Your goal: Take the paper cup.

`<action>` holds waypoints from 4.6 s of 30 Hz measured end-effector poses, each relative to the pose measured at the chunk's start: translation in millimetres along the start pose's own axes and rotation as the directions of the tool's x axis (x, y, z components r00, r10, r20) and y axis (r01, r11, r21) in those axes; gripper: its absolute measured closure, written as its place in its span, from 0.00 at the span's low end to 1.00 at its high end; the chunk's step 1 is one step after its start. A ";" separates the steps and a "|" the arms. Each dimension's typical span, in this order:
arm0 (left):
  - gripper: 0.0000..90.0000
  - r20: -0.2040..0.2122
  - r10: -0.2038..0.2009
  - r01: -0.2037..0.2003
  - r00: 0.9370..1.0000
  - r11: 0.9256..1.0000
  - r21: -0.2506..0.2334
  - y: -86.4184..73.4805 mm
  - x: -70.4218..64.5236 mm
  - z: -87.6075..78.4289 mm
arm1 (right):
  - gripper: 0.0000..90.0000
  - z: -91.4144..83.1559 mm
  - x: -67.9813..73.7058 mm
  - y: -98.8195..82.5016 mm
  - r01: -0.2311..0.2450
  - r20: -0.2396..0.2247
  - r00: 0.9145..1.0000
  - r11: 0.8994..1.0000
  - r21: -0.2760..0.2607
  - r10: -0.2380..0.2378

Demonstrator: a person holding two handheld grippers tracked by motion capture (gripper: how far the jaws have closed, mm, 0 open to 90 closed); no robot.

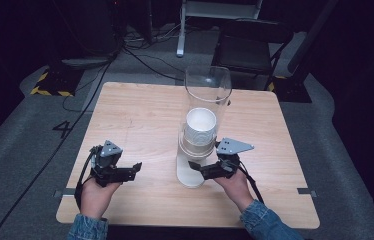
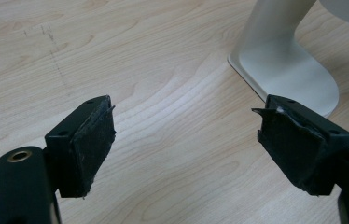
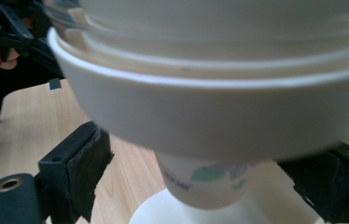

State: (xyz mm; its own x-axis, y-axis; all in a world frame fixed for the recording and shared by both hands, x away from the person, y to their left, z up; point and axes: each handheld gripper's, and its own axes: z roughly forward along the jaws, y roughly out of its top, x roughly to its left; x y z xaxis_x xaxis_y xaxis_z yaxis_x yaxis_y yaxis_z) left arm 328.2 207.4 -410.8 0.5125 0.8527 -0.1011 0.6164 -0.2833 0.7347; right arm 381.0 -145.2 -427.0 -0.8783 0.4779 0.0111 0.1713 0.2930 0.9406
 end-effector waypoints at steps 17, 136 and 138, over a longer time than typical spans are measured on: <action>0.21 0.004 -0.003 0.003 1.000 1.000 0.005 -1.3 0.9 1.0 | 0.36 3.2 -0.7 0.3 0.004 0.052 0.999 1.000 0.018 -0.005; 0.22 0.056 0.005 -0.006 0.998 1.000 0.021 13.3 1.7 29.9 | 0.38 -58.2 -60.5 -42.2 -0.153 0.311 0.945 0.976 0.155 0.099; 0.22 0.048 -0.002 0.001 0.999 1.000 0.018 11.0 2.3 27.4 | 0.38 -57.5 -65.4 -41.7 -0.180 0.322 0.938 0.975 0.133 0.129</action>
State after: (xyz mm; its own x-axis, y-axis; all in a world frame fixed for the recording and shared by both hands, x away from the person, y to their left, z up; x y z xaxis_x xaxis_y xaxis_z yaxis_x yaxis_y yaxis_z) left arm 352.5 194.2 -421.3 0.5391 0.8314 -0.1345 0.6274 -0.2899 0.7227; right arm 405.7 -236.4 -447.5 -0.6577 0.7530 0.0223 0.3840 0.3096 0.8699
